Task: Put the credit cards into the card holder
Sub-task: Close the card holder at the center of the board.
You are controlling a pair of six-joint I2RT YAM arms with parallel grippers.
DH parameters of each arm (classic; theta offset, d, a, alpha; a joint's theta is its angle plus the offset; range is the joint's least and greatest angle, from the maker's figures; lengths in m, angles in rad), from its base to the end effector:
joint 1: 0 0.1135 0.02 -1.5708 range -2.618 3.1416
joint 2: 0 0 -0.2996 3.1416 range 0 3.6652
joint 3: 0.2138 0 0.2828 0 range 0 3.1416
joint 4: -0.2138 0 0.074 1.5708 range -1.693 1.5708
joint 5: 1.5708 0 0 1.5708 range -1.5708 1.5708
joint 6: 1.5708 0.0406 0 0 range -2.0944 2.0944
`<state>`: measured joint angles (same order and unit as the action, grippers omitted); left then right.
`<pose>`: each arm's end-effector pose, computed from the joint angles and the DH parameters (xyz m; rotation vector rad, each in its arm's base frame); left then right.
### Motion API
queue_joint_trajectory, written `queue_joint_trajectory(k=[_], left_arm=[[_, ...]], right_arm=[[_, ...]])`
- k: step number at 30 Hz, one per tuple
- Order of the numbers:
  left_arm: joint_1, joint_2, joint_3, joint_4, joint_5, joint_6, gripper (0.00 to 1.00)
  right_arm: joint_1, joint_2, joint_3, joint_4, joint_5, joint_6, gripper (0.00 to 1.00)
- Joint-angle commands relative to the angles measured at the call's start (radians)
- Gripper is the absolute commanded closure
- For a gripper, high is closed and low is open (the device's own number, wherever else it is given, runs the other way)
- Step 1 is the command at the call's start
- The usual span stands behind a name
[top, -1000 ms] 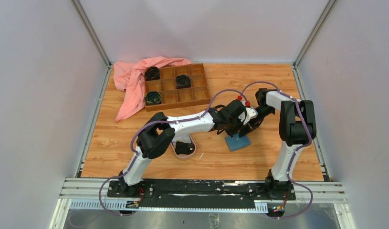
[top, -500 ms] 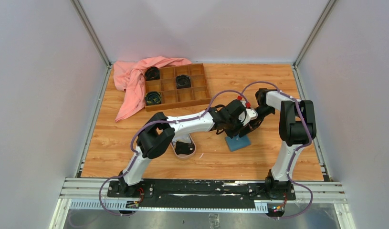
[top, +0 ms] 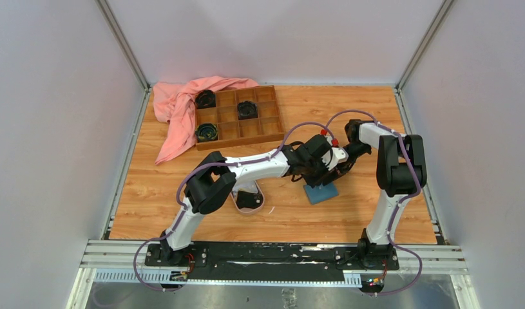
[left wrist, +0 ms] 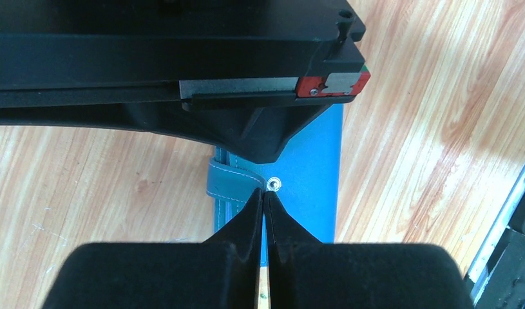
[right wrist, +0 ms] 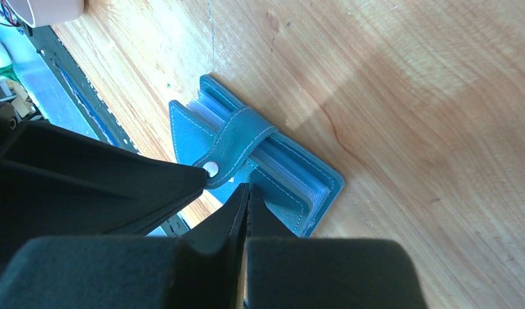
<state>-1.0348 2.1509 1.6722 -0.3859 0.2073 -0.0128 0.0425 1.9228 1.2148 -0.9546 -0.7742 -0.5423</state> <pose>0.2640 -0.4608 0.2035 1.3282 2.1696 -0.6976 0.3613 0.0438 0.1580 -0.7605 2.7093 1.1433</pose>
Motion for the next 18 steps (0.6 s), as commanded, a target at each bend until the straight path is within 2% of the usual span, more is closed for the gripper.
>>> queue_joint_trajectory(k=[1, 18], left_arm=[[-0.013, 0.027, 0.018, 0.008, 0.045, -0.021, 1.0], [-0.019, 0.065, 0.033, -0.014, 0.057, -0.027, 1.0]], right_arm=[[-0.012, 0.031, 0.005, 0.002, 0.033, -0.004, 1.0], [-0.012, 0.031, 0.005, 0.001, 0.036, -0.004, 1.0]])
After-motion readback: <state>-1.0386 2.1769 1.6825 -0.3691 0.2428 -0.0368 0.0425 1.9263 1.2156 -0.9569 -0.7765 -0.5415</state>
